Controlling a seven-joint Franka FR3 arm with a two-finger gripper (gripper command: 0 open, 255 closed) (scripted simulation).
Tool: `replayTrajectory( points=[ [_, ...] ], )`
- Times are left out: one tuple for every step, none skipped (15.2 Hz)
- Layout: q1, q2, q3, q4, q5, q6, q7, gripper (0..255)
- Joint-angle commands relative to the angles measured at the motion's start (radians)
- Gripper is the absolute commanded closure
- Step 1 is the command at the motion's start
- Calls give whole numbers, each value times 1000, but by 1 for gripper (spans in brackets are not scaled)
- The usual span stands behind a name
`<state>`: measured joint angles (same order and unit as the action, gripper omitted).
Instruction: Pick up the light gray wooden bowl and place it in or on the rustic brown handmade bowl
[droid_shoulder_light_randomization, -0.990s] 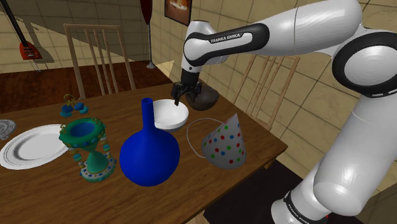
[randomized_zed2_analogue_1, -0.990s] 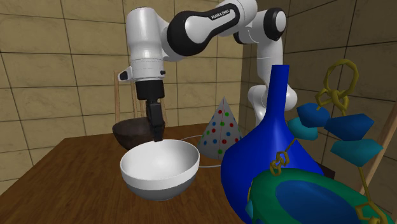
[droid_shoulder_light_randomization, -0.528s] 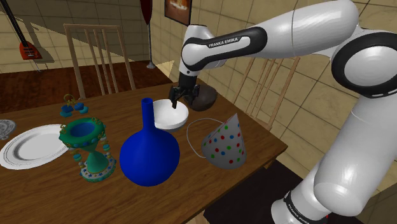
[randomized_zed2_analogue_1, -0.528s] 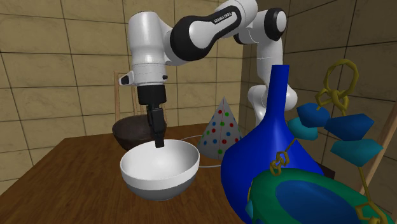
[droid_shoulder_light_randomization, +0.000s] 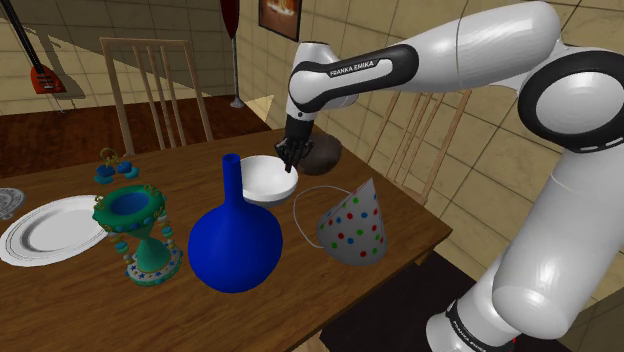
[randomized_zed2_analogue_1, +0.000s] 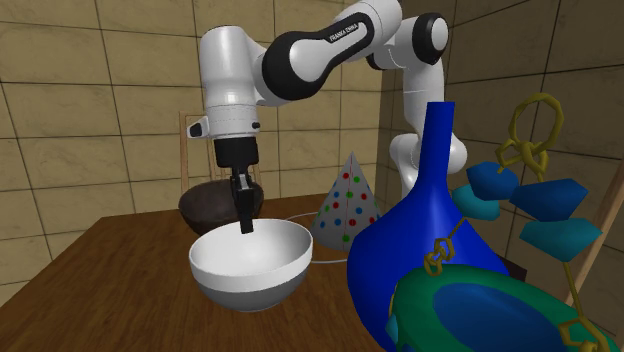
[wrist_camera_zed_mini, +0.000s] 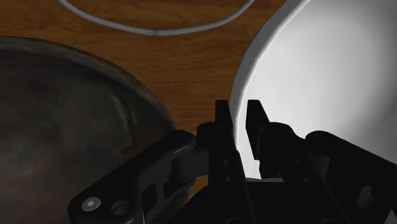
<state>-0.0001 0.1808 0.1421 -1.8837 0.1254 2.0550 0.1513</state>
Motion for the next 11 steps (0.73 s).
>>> replayTrajectory(
  points=[
    [-2, 0, -2, -2, -1, -1, -1, 255],
    [-1, 1, -1, -2, -1, 0, -1, 255],
    [-1, 2, -1, -1, -1, 0, 0, 255],
    [-1, 2, -1, -1, -1, 0, 0, 255],
    [6, 7, 3, 7, -3, -1, 12, 255],
    [6, 3, 3, 14, -3, -13, 14, 255],
    [6, -2, 3, 22, -3, -25, 15, 255],
    [6, -6, 3, 31, -3, -37, 16, 255],
    [5, -9, 3, 40, -3, -50, 17, 255],
    [5, -13, 3, 48, -3, -62, 18, 255],
    [5, -17, 3, 57, -3, -75, 20, 255]
  ],
)
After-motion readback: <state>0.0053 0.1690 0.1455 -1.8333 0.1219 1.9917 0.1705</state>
